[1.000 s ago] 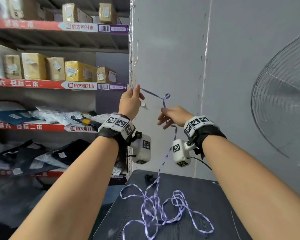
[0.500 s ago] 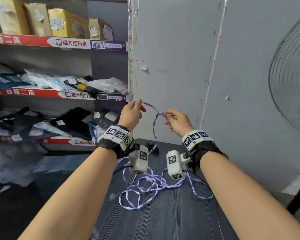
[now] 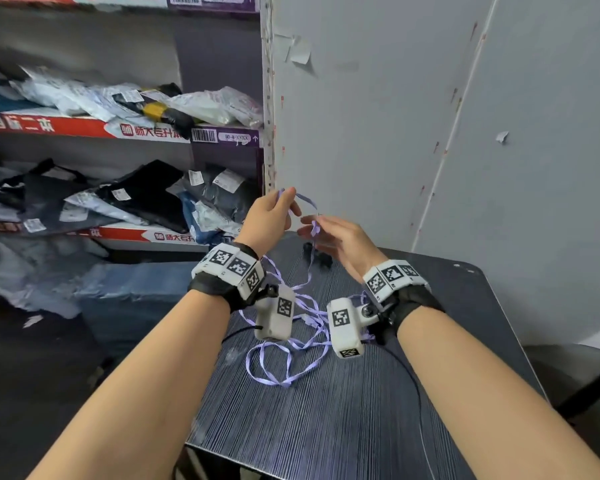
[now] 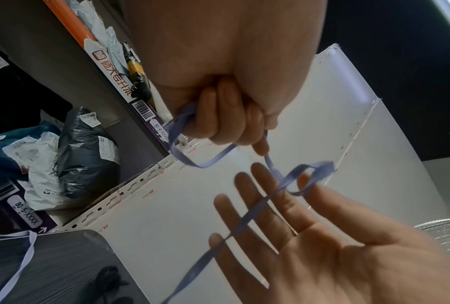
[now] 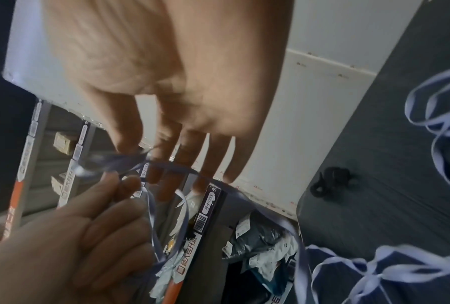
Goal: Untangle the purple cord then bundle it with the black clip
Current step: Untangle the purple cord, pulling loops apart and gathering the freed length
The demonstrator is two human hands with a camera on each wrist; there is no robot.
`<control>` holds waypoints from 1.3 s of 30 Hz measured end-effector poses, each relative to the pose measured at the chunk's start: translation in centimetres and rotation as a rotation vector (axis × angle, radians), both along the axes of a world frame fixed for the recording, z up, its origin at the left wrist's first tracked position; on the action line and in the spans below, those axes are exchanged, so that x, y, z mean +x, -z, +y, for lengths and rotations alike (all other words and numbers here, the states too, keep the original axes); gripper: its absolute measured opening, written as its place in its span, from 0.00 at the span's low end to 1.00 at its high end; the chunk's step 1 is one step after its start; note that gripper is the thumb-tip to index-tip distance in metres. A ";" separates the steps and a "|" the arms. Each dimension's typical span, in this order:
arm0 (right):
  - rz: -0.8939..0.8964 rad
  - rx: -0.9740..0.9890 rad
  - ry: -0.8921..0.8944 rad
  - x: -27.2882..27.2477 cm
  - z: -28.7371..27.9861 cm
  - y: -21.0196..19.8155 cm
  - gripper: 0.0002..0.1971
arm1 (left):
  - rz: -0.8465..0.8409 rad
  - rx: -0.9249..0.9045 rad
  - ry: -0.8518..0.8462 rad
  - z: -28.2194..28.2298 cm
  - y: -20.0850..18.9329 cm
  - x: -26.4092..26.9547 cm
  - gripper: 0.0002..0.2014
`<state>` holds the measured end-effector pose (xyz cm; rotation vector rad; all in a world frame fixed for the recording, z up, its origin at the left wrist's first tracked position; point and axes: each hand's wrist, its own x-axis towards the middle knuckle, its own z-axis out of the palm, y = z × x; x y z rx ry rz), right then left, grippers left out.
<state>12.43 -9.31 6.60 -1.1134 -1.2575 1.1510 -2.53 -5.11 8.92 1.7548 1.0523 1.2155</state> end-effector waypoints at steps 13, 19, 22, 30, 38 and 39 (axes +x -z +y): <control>-0.038 0.004 0.160 1.0 1.7 0.8 0.21 | -0.020 -0.011 -0.101 2.0 2.9 -0.7 0.19; -0.334 -0.080 0.190 2.3 0.4 2.1 0.21 | -0.062 -0.022 -0.194 2.5 2.8 -0.3 0.19; -0.439 -0.064 0.202 2.5 0.4 2.9 0.27 | -0.037 -0.014 -0.210 2.6 3.0 0.0 0.18; -0.682 0.019 0.138 2.9 0.2 2.8 0.14 | -0.072 -0.041 -0.199 2.4 3.6 0.4 0.18; -0.246 0.053 0.234 3.0 0.7 2.7 0.21 | -0.036 -0.039 -0.194 2.1 3.7 0.2 0.19; -0.237 0.055 0.246 3.0 0.7 2.7 0.23 | -0.029 -0.035 -0.192 2.1 3.8 0.1 0.19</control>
